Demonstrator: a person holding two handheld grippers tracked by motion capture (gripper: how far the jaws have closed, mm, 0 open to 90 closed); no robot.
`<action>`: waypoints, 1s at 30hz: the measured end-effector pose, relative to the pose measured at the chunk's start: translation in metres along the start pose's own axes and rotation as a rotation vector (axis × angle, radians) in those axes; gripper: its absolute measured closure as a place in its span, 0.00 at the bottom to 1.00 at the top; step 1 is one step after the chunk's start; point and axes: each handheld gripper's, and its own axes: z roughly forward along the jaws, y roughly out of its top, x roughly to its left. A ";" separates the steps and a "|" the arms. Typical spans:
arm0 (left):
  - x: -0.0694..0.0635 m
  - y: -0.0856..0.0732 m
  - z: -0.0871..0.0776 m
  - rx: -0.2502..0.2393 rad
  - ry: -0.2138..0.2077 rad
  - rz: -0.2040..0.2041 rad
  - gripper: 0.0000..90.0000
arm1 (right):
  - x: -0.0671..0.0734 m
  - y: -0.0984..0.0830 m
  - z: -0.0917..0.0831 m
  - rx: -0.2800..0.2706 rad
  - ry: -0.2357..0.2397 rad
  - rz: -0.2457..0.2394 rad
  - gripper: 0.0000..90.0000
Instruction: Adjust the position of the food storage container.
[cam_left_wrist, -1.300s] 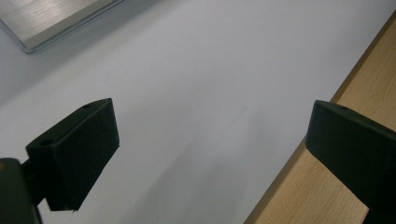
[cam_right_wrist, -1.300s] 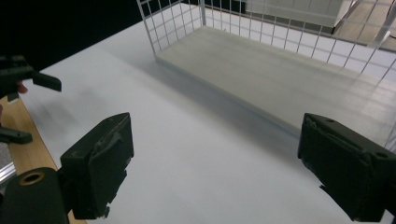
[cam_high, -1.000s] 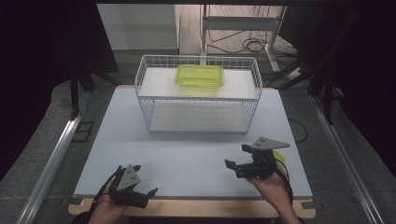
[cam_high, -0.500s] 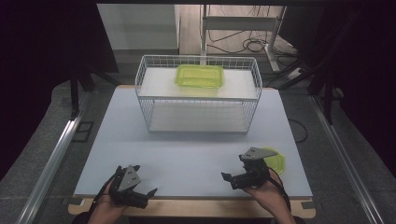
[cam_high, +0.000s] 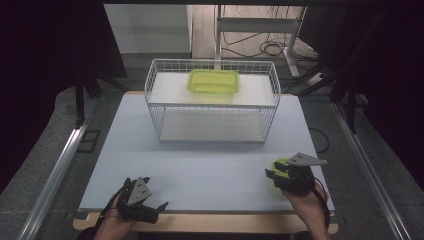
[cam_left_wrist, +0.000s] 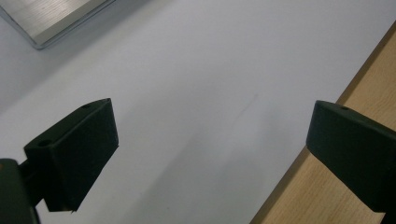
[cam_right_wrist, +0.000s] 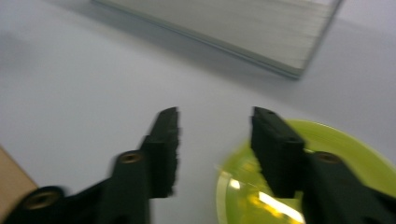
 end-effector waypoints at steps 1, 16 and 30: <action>0.000 0.000 0.000 0.000 0.000 0.000 0.02 | -0.004 -0.002 -0.003 0.004 -0.014 -0.002 0.78; -0.001 0.000 0.001 0.005 -0.004 0.003 0.02 | -0.049 -0.032 -0.038 0.034 -0.212 0.082 0.99; -0.002 0.000 0.003 0.019 -0.007 0.012 0.02 | -0.066 -0.044 -0.031 0.076 -0.247 0.112 0.99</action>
